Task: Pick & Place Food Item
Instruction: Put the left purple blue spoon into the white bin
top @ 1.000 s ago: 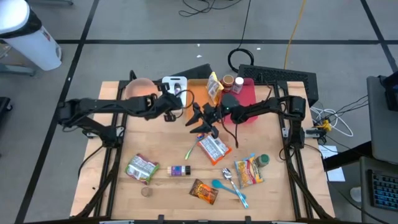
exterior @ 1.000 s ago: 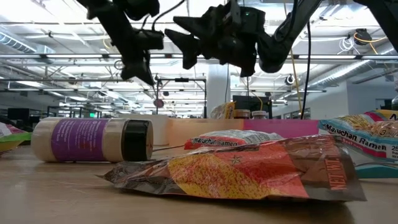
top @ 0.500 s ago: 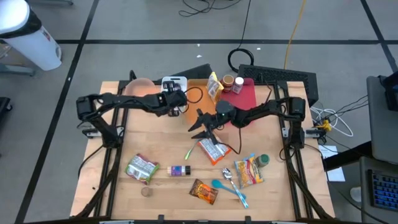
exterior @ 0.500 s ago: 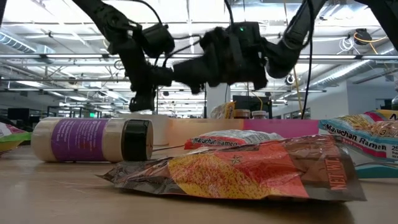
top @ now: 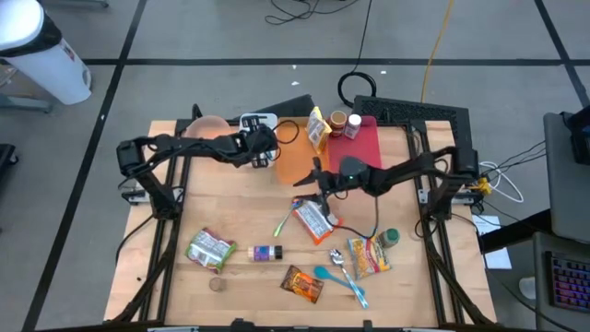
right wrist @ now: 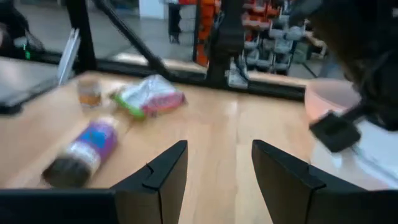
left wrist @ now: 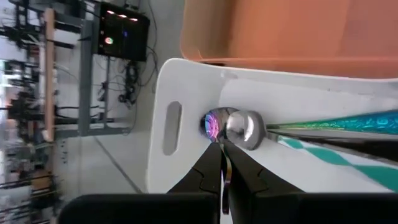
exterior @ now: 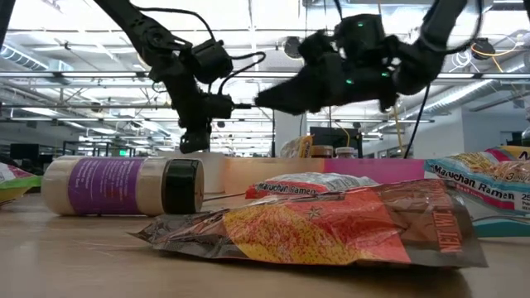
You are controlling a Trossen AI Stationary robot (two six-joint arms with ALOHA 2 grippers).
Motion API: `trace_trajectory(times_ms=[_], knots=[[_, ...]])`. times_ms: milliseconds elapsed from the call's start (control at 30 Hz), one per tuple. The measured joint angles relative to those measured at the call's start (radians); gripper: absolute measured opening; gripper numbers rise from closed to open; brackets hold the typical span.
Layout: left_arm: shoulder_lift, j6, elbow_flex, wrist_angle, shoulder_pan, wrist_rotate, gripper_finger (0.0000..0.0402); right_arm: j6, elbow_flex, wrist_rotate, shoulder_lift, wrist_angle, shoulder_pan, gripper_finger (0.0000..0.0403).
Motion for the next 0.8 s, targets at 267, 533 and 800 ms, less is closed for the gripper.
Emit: trace_trajectory(times_ms=[267,533,800], knots=[[0.070,0.006,0.000,0.032,0.003,-0.029,0.0010,0.003,-0.090,0.072,-0.093,0.008,0.015,0.0171],[0.103,-0.009,0.001,0.041,-0.001,-0.050,0.0018,0.020,-0.114,0.100,-0.117,0.005,0.027,0.0171],[0.106,-0.022,0.000,0.034,-0.006,-0.045,0.0024,0.020,-0.115,0.099,-0.117,0.011,0.028,0.0171]])
